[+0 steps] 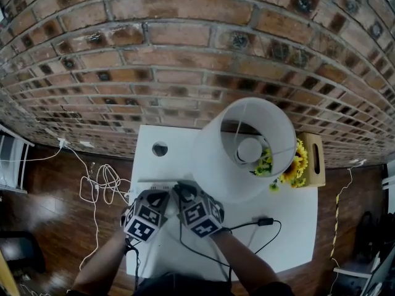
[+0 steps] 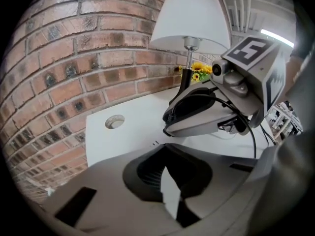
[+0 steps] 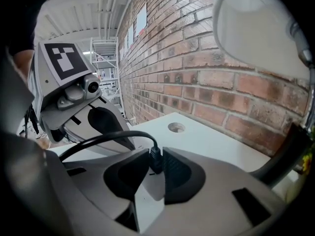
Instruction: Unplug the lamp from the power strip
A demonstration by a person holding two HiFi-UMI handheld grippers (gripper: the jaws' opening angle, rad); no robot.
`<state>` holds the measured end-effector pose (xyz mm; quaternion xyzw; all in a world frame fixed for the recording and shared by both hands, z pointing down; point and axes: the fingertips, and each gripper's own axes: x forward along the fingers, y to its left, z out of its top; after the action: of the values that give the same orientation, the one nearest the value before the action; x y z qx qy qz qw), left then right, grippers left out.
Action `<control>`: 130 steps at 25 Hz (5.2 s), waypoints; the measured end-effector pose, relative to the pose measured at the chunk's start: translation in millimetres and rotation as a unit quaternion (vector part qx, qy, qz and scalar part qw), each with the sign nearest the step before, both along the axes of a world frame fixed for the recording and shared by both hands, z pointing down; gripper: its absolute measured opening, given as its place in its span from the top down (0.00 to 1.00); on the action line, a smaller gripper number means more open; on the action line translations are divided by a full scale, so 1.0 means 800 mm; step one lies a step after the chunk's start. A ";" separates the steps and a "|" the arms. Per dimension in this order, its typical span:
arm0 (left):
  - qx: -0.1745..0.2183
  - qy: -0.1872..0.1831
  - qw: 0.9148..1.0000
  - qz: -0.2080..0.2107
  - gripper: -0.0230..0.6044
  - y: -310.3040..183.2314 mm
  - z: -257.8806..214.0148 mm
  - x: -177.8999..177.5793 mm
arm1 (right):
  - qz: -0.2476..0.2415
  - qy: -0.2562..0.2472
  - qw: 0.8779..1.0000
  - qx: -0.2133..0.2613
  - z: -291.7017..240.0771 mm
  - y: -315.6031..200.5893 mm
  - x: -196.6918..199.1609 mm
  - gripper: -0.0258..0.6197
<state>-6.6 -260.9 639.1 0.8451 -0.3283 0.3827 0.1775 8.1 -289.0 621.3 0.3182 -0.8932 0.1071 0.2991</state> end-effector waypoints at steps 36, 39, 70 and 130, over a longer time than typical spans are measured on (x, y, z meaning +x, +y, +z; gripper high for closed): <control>0.016 -0.052 0.998 0.035 0.93 0.005 0.001 0.005 | 0.019 -0.004 1.000 0.010 -0.009 0.005 0.003 0.84; 0.017 -0.051 0.998 0.031 0.93 0.005 0.001 0.005 | 0.027 -0.019 0.999 0.006 -0.009 0.004 0.004 0.84; 0.021 -0.062 0.997 0.038 0.93 0.003 0.003 0.008 | -0.016 -0.048 0.996 0.067 -0.079 0.000 -0.029 0.84; 0.154 -0.028 0.975 -0.156 0.94 0.036 -0.133 -0.135 | -0.025 -0.058 0.985 0.160 -0.187 0.008 -0.067 0.83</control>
<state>-114.2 -232.2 533.1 0.7897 -0.5161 0.3182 0.0935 -45.2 -282.7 471.8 0.3325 -0.9223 -0.0262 0.1950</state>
